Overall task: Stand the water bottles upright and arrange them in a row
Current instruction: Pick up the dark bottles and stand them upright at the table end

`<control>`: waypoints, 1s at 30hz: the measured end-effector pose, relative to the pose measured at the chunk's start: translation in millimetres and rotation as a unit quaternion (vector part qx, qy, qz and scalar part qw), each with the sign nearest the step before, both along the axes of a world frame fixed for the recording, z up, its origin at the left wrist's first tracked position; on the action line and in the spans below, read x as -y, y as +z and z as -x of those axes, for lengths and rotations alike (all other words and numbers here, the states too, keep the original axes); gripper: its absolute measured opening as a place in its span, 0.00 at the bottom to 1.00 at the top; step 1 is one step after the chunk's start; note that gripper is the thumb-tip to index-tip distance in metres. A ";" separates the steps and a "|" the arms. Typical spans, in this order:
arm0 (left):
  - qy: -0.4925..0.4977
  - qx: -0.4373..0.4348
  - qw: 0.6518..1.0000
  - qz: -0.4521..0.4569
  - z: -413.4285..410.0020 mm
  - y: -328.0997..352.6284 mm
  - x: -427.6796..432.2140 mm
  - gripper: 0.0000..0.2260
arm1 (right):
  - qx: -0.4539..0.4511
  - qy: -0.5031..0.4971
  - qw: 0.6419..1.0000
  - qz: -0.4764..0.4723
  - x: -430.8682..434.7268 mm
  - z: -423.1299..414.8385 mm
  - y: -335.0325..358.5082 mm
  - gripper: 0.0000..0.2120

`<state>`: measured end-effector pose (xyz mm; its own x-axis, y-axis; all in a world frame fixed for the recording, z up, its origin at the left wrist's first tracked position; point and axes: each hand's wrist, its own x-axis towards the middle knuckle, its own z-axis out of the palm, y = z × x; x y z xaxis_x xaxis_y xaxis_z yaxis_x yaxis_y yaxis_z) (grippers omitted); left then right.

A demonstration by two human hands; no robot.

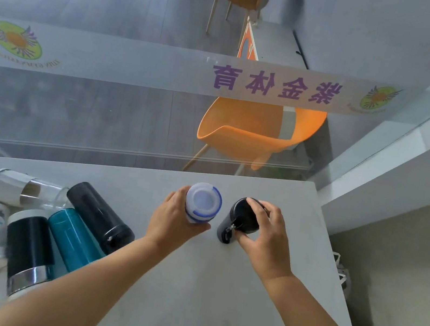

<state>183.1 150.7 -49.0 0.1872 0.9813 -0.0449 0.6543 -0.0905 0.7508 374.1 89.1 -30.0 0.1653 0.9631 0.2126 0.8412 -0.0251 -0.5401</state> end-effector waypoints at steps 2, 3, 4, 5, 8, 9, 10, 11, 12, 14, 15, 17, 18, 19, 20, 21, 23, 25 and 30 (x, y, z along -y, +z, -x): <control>0.012 0.011 1.000 0.006 0.3 -3.8 6.5 0.34 | 0.005 0.010 1.000 -0.003 1.9 2.7 -0.9 0.32; 0.019 0.018 1.000 0.009 1.2 -5.4 9.7 0.34 | 0.008 0.015 1.000 -0.005 3.4 4.0 -1.6 0.33; 0.025 0.024 0.999 0.012 2.1 -6.8 12.7 0.34 | 0.010 0.019 1.000 -0.007 5.0 5.4 -2.4 0.33; 0.027 0.028 0.999 0.016 3.0 -8.2 15.8 0.34 | 0.009 0.022 1.000 -0.010 6.8 6.9 -2.8 0.34; 0.017 0.033 0.999 0.021 3.0 -8.9 24.2 0.35 | 0.006 0.028 0.999 -0.019 12.5 12.6 -2.4 0.34; 0.017 0.035 0.999 0.023 2.4 -8.8 25.8 0.35 | 0.008 0.031 0.999 -0.020 14.4 14.5 -2.0 0.34; 0.018 0.038 0.999 0.026 1.6 -8.1 26.7 0.35 | 0.011 0.034 0.999 -0.019 16.2 16.0 -1.3 0.35; 0.018 0.038 0.999 0.030 1.1 -7.9 27.1 0.35 | 0.015 0.034 0.999 -0.014 17.4 17.1 -0.6 0.36; 0.014 0.037 0.999 0.035 1.0 -7.1 27.5 0.35 | 0.020 0.033 0.999 -0.005 18.1 18.1 0.2 0.38; 0.007 0.026 0.999 0.045 4.3 -7.5 28.2 0.37 | 0.030 0.026 0.999 0.014 19.3 19.6 1.1 0.43; 0.003 0.017 0.998 0.054 8.2 -6.9 29.4 0.39 | 0.034 0.021 0.999 0.019 20.2 20.8 1.7 0.45; -0.001 -0.012 0.997 0.073 20.9 -4.8 34.1 0.43 | 0.041 0.000 0.999 0.010 22.4 25.7 3.9 0.46; 0.003 -0.027 0.997 0.074 29.5 -4.3 37.1 0.44 | 0.048 -0.010 0.999 -0.004 23.4 29.7 6.3 0.45; 0.011 -0.041 0.996 0.073 39.6 -3.8 40.5 0.44 | 0.058 -0.016 0.998 -0.026 24.0 35.0 9.1 0.42; 0.022 -0.051 0.996 0.069 50.8 -2.9 44.3 0.43 | 0.067 -0.019 0.996 -0.053 24.2 41.8 12.4 0.40; 0.033 -0.058 0.995 0.067 62.9 -2.5 47.8 0.42 | 0.071 -0.019 0.994 -0.081 24.0 49.8 16.2 0.37; 0.060 -0.060 0.994 0.064 88.4 -0.9 53.8 0.40 | 0.061 -0.003 0.989 -0.134 22.0 70.0 23.7 0.31; 0.082 -0.059 0.993 0.057 114.2 -1.2 57.4 0.37 | 0.040 0.048 0.983 -0.174 18.1 95.1 29.0 0.24; 0.115 -0.082 0.989 0.035 168.7 1.5 61.9 0.31 | 0.026 0.196 0.976 -0.088 5.3 165.8 12.4 0.14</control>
